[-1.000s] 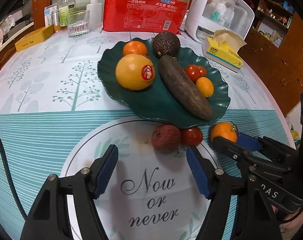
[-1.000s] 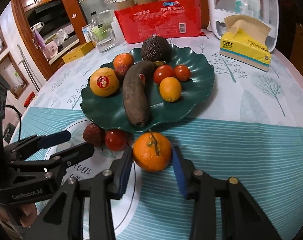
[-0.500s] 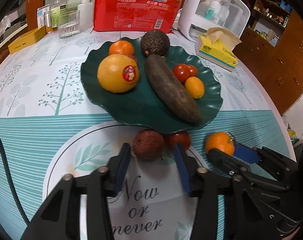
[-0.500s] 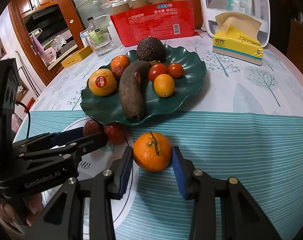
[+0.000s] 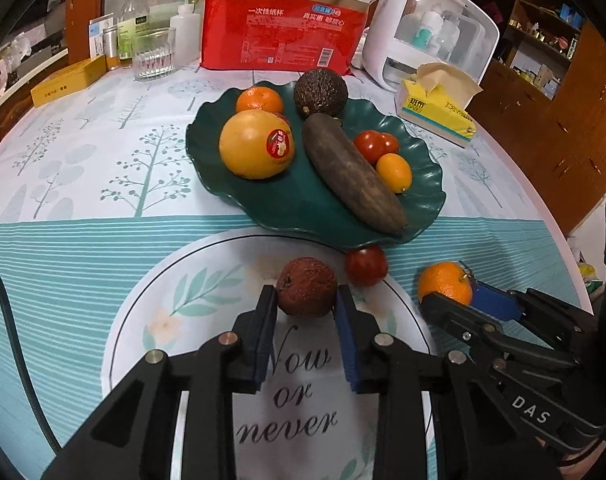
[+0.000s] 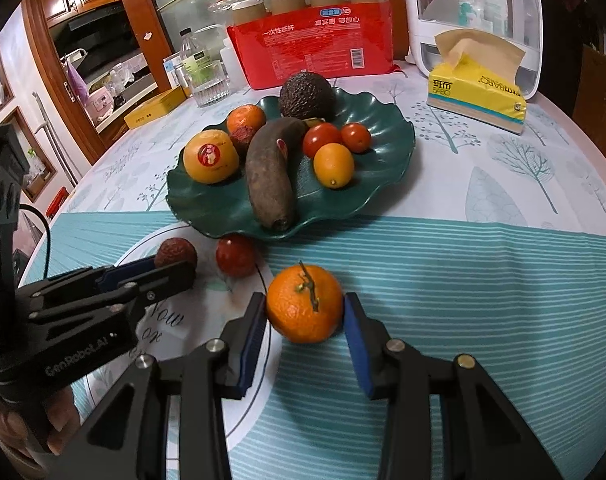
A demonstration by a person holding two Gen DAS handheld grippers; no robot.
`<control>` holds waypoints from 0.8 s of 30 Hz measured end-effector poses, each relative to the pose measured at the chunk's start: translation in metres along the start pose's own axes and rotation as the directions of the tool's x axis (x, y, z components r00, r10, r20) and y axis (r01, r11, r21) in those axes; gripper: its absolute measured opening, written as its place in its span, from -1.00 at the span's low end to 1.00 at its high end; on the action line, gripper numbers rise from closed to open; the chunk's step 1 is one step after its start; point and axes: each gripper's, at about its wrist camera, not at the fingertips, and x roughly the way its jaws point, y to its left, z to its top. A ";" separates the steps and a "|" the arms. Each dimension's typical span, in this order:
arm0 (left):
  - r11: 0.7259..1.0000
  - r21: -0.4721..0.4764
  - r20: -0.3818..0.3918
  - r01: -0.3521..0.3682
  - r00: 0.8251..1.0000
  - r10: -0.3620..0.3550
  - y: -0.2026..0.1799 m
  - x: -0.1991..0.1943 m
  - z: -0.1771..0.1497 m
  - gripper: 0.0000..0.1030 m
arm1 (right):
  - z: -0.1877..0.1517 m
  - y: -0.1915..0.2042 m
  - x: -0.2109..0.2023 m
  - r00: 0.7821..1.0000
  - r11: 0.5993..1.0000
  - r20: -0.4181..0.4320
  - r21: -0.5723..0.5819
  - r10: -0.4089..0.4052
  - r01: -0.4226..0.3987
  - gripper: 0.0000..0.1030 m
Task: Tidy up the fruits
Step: 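Grasp the second lychee with the left tool while the right tool grasps the stemmed mandarin, then carry lychee and mandarin onto the green plate and open both tools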
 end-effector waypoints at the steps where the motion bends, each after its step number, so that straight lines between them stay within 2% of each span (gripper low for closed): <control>1: 1.000 0.003 0.003 -0.001 1.000 0.001 0.000 -0.003 -0.001 -0.47 | -0.001 0.002 0.000 1.000 1.000 -0.002 -0.003 0.000 0.000 -0.24; 10: 1.000 -0.010 0.012 0.009 1.000 -0.009 0.004 -0.029 -0.010 -0.47 | -0.009 0.013 -0.014 1.000 1.000 -0.009 -0.017 -0.002 0.002 -0.24; 16: 1.000 -0.013 0.057 0.020 0.998 -0.020 0.002 -0.063 0.000 -0.47 | -0.002 0.021 -0.039 1.000 1.000 0.006 -0.016 -0.011 0.011 -0.24; 19: 1.000 0.009 0.109 0.020 0.994 -0.021 -0.003 -0.093 0.021 -0.47 | 0.016 0.022 -0.060 1.000 1.000 0.026 -0.009 0.016 -0.016 -0.25; 24: 0.999 0.052 0.223 0.013 0.974 -0.024 -0.013 -0.156 0.077 -0.47 | 0.074 0.030 -0.128 0.986 0.997 0.169 -0.075 0.002 0.011 -0.25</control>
